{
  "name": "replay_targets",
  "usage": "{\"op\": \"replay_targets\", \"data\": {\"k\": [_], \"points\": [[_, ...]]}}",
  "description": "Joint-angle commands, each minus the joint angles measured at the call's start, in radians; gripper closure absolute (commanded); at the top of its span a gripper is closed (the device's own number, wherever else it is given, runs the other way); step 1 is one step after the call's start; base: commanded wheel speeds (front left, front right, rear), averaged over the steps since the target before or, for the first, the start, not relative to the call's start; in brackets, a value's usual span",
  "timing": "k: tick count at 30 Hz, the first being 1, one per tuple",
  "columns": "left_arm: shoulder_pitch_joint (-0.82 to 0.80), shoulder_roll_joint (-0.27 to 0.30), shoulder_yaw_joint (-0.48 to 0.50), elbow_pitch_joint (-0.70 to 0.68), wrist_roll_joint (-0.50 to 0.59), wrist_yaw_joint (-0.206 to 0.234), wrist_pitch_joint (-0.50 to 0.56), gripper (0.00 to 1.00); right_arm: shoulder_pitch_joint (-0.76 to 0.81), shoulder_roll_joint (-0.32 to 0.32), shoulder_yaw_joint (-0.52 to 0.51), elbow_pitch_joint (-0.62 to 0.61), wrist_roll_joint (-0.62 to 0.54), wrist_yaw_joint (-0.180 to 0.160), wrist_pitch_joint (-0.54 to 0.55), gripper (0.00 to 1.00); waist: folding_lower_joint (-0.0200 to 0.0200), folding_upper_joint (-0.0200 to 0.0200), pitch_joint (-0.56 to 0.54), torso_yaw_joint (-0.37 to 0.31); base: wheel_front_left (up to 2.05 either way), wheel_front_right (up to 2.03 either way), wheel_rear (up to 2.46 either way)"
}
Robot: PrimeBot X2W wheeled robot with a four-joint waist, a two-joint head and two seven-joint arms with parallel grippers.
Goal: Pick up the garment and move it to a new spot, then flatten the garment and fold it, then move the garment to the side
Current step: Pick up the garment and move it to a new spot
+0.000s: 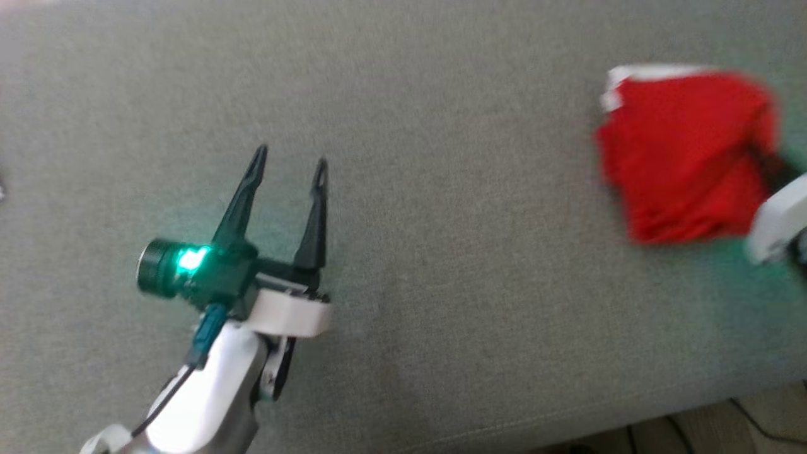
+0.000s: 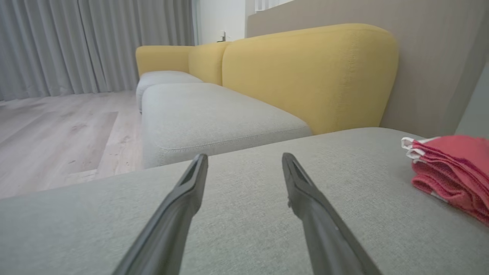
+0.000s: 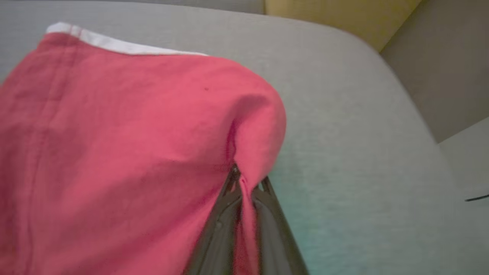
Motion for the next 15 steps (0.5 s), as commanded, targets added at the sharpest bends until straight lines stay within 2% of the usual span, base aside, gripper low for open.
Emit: {"op": "replay_targets", "data": {"k": [1, 6, 10, 11, 12, 15], "points": [[-0.048, 0.004, 0.019, -0.026, 0.013, -0.006, -0.002, 0.0, -0.036, -0.06, -0.011, -0.006, -0.005, -0.002, -0.021, 1.0, -0.0001, 0.0, 0.062, 0.0, 0.0, 0.0, 0.0], [-0.121, -0.035, -0.019, -0.017, 0.038, -0.028, -0.004, 0.0, -0.125, -0.177, -0.08, 0.115, -0.053, -0.002, -0.063, 1.0, -0.0001, 0.0, 0.143, 0.057, 0.0, 0.0, 0.0], [-0.154, -0.059, -0.028, -0.003, 0.042, -0.041, -0.008, 0.0, -0.175, -0.242, -0.171, 0.219, -0.103, -0.002, -0.116, 1.0, -0.0001, 0.0, 0.172, 0.093, 0.0, 0.0, 0.0], [-0.159, -0.063, -0.027, 0.0, 0.042, -0.043, -0.009, 0.0, -0.187, -0.249, -0.191, 0.243, -0.116, -0.002, -0.133, 0.55, -0.0001, 0.0, 0.176, 0.098, 0.0, 0.0, 0.0], [-0.161, -0.066, -0.024, 0.003, 0.043, -0.043, -0.01, 0.0, -0.198, -0.254, -0.21, 0.267, -0.132, -0.002, -0.149, 0.0, -0.0001, 0.0, 0.178, 0.101, 0.0, 0.0, 0.0], [-0.164, -0.068, -0.018, 0.01, 0.043, -0.044, -0.011, 0.0, -0.219, -0.247, -0.244, 0.311, -0.148, -0.002, -0.174, 0.0, -0.0001, 0.0, 0.179, 0.105, 0.0, 0.0, 0.0]]}}
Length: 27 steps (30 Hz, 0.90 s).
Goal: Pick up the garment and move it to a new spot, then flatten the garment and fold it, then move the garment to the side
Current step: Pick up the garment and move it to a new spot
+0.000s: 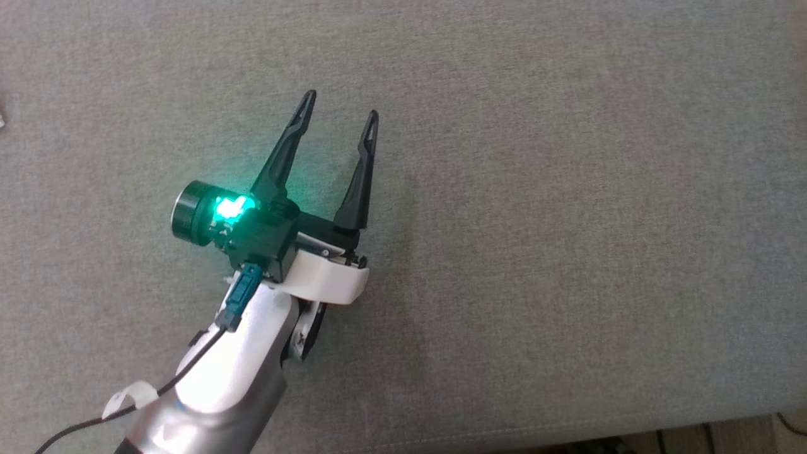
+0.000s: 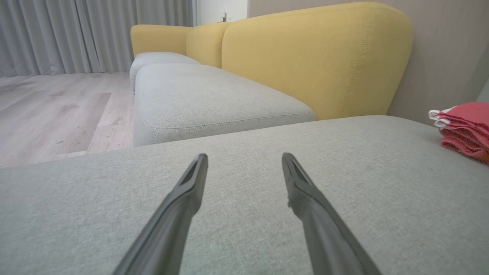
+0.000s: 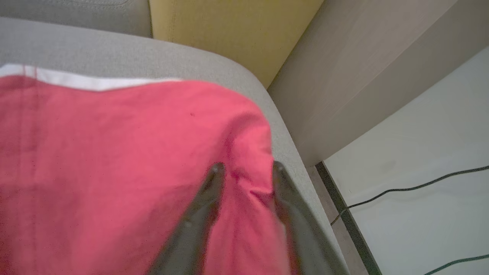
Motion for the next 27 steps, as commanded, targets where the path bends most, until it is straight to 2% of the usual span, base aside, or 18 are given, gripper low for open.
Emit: {"op": "replay_targets", "data": {"k": [1, 7, 13, 20, 27], "points": [[-0.02, 0.003, 0.034, -0.025, 0.013, -0.002, -0.008, 0.0, 0.004, -0.035, -0.007, -0.008, -0.001, -0.002, -0.034, 0.0, -0.0002, 0.0001, 0.005, 0.008, 0.0, 0.0, 0.0], [-0.003, 0.003, 0.061, -0.02, 0.02, 0.001, -0.009, 0.0, -0.007, -0.001, -0.053, 0.048, -0.022, -0.002, -0.121, 0.0, -0.0002, 0.0001, -0.027, 0.013, 0.0, 0.0, 0.0], [0.059, 0.02, 0.115, -0.02, 0.017, 0.013, -0.009, 0.0, 0.05, 0.118, -0.066, -0.034, -0.044, -0.002, -0.204, 0.0, -0.0002, 0.0001, -0.099, 0.007, 0.0, 0.0, 0.0], [0.131, 0.033, 0.201, -0.063, 0.026, 0.012, -0.009, 0.0, 0.241, 0.302, -0.093, -0.355, -0.057, -0.002, -0.226, 0.0, -0.0002, 0.0001, -0.177, 0.042, 0.0, 0.0, 0.0], [0.201, 0.029, 0.313, -0.115, 0.062, 0.004, -0.009, 0.0, 0.45, 0.473, -0.094, -0.746, -0.08, -0.002, -0.129, 0.0, -0.0002, 0.0001, -0.229, 0.106, 0.0, 0.0, 0.0]]}}
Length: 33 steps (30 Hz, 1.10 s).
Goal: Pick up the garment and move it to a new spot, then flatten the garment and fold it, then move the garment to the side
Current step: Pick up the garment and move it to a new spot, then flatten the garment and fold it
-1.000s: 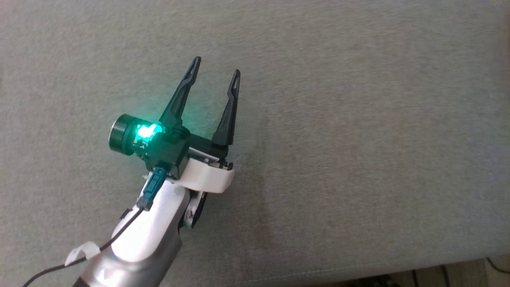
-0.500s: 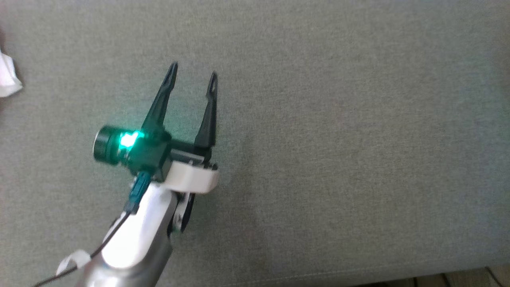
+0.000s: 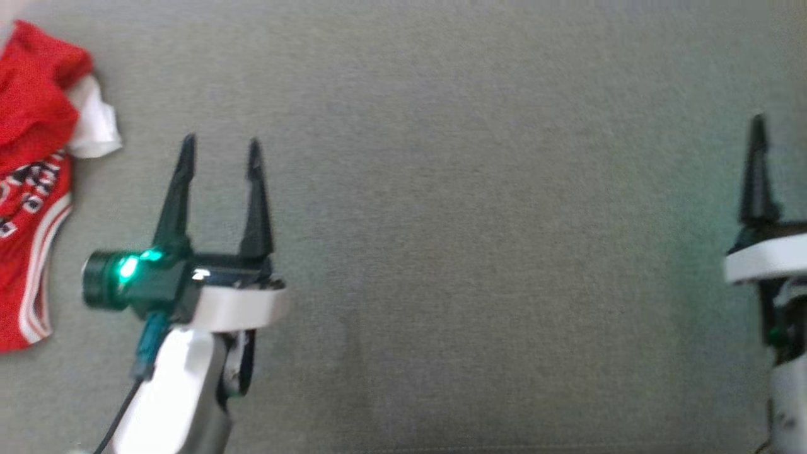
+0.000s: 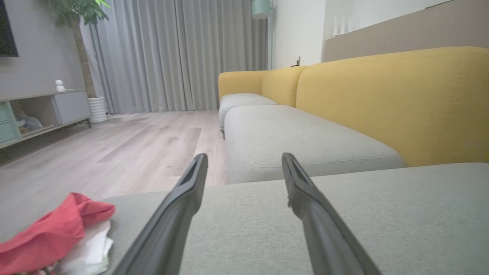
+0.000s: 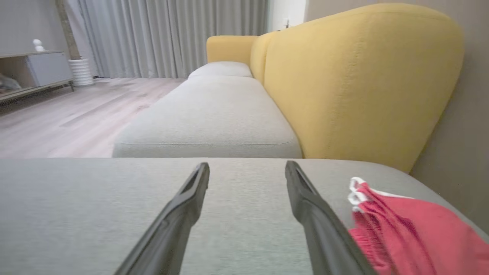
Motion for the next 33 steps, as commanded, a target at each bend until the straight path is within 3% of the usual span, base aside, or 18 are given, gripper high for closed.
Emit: {"op": "replay_targets", "data": {"k": [1, 5, 11, 20, 33], "points": [[0.008, 0.018, 0.058, -0.037, 0.01, -0.006, -0.005, 0.0, 0.019, 0.007, 0.027, -0.078, -0.007, -0.002, 0.014, 0.0, 0.0002, 0.0, -0.028, 0.029, 0.0, 0.0, 0.0], [0.054, 0.017, 0.121, -0.04, 0.026, -0.022, -0.005, 0.0, 0.092, 0.07, 0.069, -0.213, -0.014, -0.002, 0.065, 0.0, 0.0002, 0.0, -0.058, 0.06, 0.0, 0.0, 0.0], [0.131, 0.013, 0.175, 0.039, 0.013, -0.079, -0.005, 0.0, 0.188, 0.132, 0.115, -0.311, 0.003, -0.002, 0.103, 0.0, 0.0002, 0.0, -0.106, 0.069, 0.0, 0.0, 0.0], [0.182, 0.025, 0.153, 0.132, 0.02, -0.11, -0.003, 0.0, 0.284, 0.157, 0.146, -0.326, -0.01, -0.002, 0.116, 0.0, 0.0002, 0.0, -0.173, 0.045, 0.0, 0.0, 0.0], [0.213, 0.041, 0.127, 0.174, 0.014, -0.119, 0.018, 0.0, 0.366, 0.168, 0.148, -0.334, -0.005, -0.002, 0.132, 0.0, 0.0002, 0.0, -0.245, 0.032, 0.0, 0.0, 0.0]]}}
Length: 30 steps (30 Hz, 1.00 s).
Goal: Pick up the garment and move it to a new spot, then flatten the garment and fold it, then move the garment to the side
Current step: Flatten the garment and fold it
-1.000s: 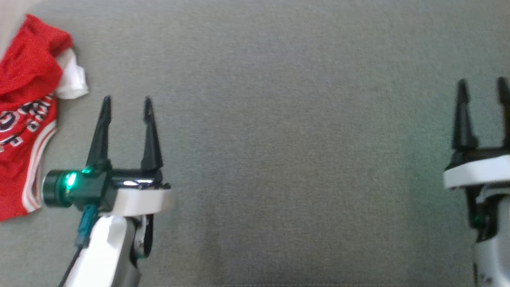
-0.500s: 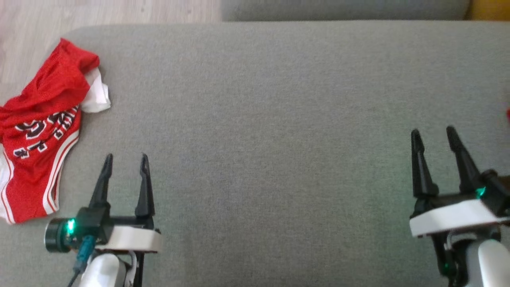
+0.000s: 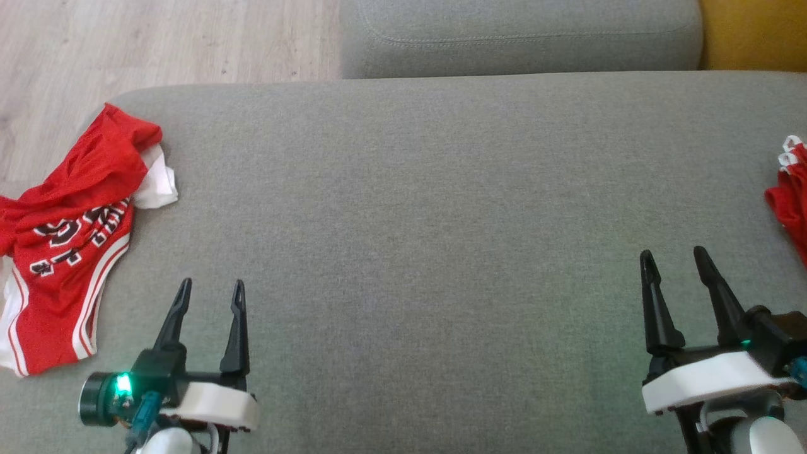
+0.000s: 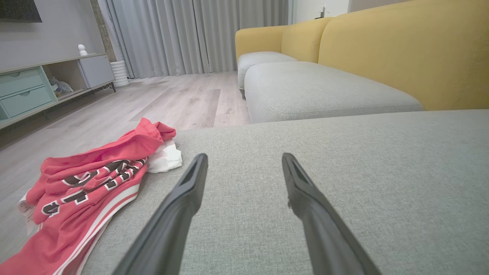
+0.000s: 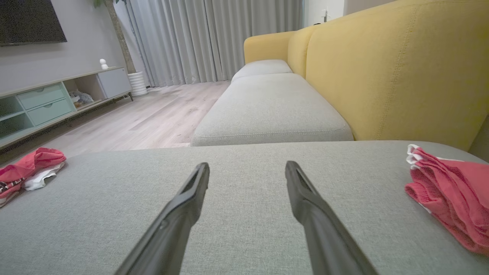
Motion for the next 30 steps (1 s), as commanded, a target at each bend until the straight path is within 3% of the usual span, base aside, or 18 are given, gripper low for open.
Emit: {"op": "replay_targets", "data": {"k": [1, 19, 30], "points": [[-0.024, 0.023, 0.029, -0.029, 0.0, 0.0, 0.001, 0.0, -0.018, -0.004, 0.025, -0.04, 0.003, -0.002, 0.001, 0.0, 0.0001, 0.0, -0.003, -0.003, 0.0, 0.0, 0.0], [-0.048, 0.03, 0.024, -0.031, -0.014, 0.002, -0.007, 0.0, -0.017, -0.003, 0.017, -0.039, 0.029, -0.002, 0.007, 0.0, 0.0001, 0.0, 0.003, 0.004, 0.0, 0.0, 0.0], [-0.144, -0.015, -0.003, -0.012, -0.01, -0.016, -0.02, 0.0, -0.032, -0.003, 0.007, -0.097, -0.005, -0.002, 0.038, 0.0, 0.0001, 0.0, 0.049, 0.152, 0.0, 0.0, 0.0]]}}
